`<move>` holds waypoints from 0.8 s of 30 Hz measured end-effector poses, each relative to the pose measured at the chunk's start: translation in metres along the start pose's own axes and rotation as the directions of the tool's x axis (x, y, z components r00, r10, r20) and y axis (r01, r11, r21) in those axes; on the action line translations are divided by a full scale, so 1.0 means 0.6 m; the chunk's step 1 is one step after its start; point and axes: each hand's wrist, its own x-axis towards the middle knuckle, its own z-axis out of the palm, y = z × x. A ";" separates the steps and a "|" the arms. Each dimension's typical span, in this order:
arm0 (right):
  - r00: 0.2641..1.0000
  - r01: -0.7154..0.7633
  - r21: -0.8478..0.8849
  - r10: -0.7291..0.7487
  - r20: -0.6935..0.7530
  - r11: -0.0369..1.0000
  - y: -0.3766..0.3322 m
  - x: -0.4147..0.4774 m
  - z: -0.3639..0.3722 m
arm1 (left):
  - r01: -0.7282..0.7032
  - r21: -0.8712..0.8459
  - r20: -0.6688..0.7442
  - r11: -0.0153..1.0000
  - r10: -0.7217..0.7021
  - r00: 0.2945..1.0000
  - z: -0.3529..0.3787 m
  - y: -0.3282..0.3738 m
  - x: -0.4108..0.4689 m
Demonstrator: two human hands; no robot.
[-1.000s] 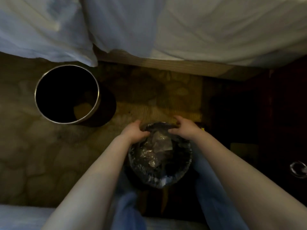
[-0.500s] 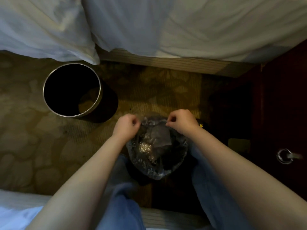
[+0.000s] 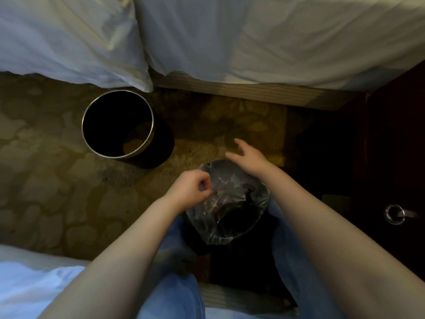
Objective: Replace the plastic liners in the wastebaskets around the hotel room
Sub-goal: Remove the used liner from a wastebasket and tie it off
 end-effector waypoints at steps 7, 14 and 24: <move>0.987 -0.023 -0.615 -0.079 -0.137 0.788 0.050 0.000 0.017 | 0.147 -0.083 0.110 0.986 -0.138 0.984 0.012 -0.019 0.002; 0.920 0.128 -0.653 -0.335 -0.203 0.746 0.054 -0.011 0.012 | 0.340 0.042 -0.204 0.940 -0.325 0.924 0.031 -0.062 0.040; 0.928 0.257 -0.285 -0.318 -0.193 0.923 0.016 -0.069 -0.015 | 0.307 -0.160 -0.076 0.938 -0.322 0.944 0.044 -0.069 0.107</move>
